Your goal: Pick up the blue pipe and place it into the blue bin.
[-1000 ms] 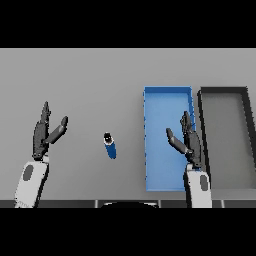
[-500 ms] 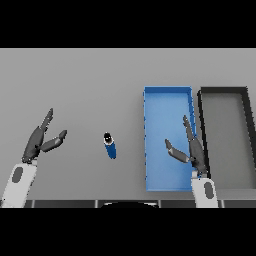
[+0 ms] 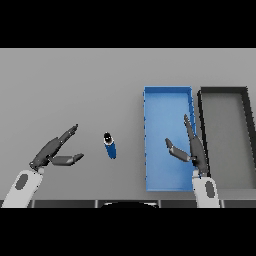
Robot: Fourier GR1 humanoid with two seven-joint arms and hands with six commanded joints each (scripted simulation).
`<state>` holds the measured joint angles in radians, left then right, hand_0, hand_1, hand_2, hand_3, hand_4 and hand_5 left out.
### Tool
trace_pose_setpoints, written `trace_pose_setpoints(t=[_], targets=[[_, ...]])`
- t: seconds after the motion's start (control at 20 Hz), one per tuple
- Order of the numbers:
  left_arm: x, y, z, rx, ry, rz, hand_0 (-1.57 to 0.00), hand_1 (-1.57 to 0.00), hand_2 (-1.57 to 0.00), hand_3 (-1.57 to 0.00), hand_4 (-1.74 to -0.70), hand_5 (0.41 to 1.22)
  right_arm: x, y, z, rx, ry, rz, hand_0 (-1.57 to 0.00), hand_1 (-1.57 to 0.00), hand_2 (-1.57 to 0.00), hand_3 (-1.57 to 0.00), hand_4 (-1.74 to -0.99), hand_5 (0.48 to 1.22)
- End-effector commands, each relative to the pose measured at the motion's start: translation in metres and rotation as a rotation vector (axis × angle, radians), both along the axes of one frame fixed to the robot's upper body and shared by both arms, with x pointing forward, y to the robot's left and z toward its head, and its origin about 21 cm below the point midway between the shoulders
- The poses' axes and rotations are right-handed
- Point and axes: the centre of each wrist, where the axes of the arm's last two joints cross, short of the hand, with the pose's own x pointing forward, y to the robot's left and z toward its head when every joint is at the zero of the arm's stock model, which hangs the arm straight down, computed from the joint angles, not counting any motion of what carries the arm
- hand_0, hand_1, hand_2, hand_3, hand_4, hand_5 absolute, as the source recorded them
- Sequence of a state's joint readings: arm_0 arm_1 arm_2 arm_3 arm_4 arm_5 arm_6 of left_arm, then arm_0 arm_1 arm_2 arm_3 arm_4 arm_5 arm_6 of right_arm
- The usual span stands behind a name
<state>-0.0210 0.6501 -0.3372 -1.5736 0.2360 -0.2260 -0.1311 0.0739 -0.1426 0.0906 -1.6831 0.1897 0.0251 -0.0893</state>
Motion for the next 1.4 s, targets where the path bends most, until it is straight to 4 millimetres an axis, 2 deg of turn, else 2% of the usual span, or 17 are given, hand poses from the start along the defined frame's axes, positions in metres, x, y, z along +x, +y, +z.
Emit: trace_pose_setpoints(t=[0.0, 0.2, 0.4, 0.5, 0.65, 0.9, 1.05, 1.2, 1.3, 1.35], targets=[[-0.004, -0.004, -0.001, 0.009, 0.014, -0.025, 0.0, 0.0, 0.0, 0.0, -1.11, 0.497, 0.0, -0.001, 0.0, -0.018, 0.008, -0.001, 0.0, 0.0, 0.0, 0.0, -1.164, 0.617], [-0.013, -0.037, -0.016, 0.034, 0.044, -0.094, 0.0, 0.0, 0.0, 0.0, -1.14, 0.455, 0.001, 0.002, 0.003, 0.008, 0.008, -0.005, 0.0, 0.0, 0.0, 0.0, -1.195, 0.617], [-0.007, -0.066, -0.025, -0.001, 0.049, -0.129, 0.0, 0.0, 0.0, 0.0, -1.15, 0.452, -0.001, 0.003, -0.003, 0.023, 0.016, 0.002, 0.0, 0.0, 0.0, 0.0, -1.218, 0.627], [-0.001, -0.078, -0.034, -0.005, 0.042, -0.134, 0.0, 0.0, 0.0, 0.0, -1.15, 0.459, 0.0, 0.002, 0.0, 0.015, 0.02, -0.009, 0.0, 0.0, 0.0, 0.0, -1.214, 0.624], [0.008, -0.1, -0.036, -0.045, 0.034, -0.13, 0.0, 0.0, 0.0, 0.0, -1.15, 0.46, -0.001, -0.001, 0.002, 0.011, 0.019, -0.009, 0.0, 0.0, 0.0, 0.0, -1.202, 0.621], [0.017, -0.115, -0.053, -0.008, 0.034, -0.133, 0.0, 0.0, 0.0, 0.0, -1.08, 0.435, -0.003, 0.0, -0.002, 0.024, 0.016, -0.015, 0.0, 0.0, 0.0, 0.0, -1.22, 0.639], [0.021, -0.126, -0.055, -0.015, 0.04, -0.144, 0.0, 0.0, 0.0, 0.0, -1.06, 0.42, 0.0, -0.001, -0.002, 0.01, 0.016, -0.018, 0.0, 0.0, 0.0, 0.0, -1.214, 0.645], [0.025, -0.136, -0.06, -0.062, 0.038, -0.155, 0.0, 0.0, 0.0, 0.0, -1.11, 0.463, -0.005, -0.003, -0.001, 0.001, 0.004, -0.015, 0.0, 0.0, 0.0, 0.0, -1.207, 0.65], [0.026, -0.14, -0.062, -0.131, 0.046, -0.144, 0.0, -0.04, -0.15, -0.12, -1.19, 0.55, -0.007, -0.005, -0.004, 0.002, 0.007, -0.012, 0.0, 0.0, 0.0, 0.0, -1.213, 0.655], [0.025, -0.144, -0.061, -0.165, 0.051, -0.143, -0.01, -0.16, -0.31, -0.28, -1.24, 0.613, -0.004, -0.003, -0.001, 0.005, 0.005, -0.008, 0.0, 0.0, 0.0, 0.0, -1.217, 0.655]])
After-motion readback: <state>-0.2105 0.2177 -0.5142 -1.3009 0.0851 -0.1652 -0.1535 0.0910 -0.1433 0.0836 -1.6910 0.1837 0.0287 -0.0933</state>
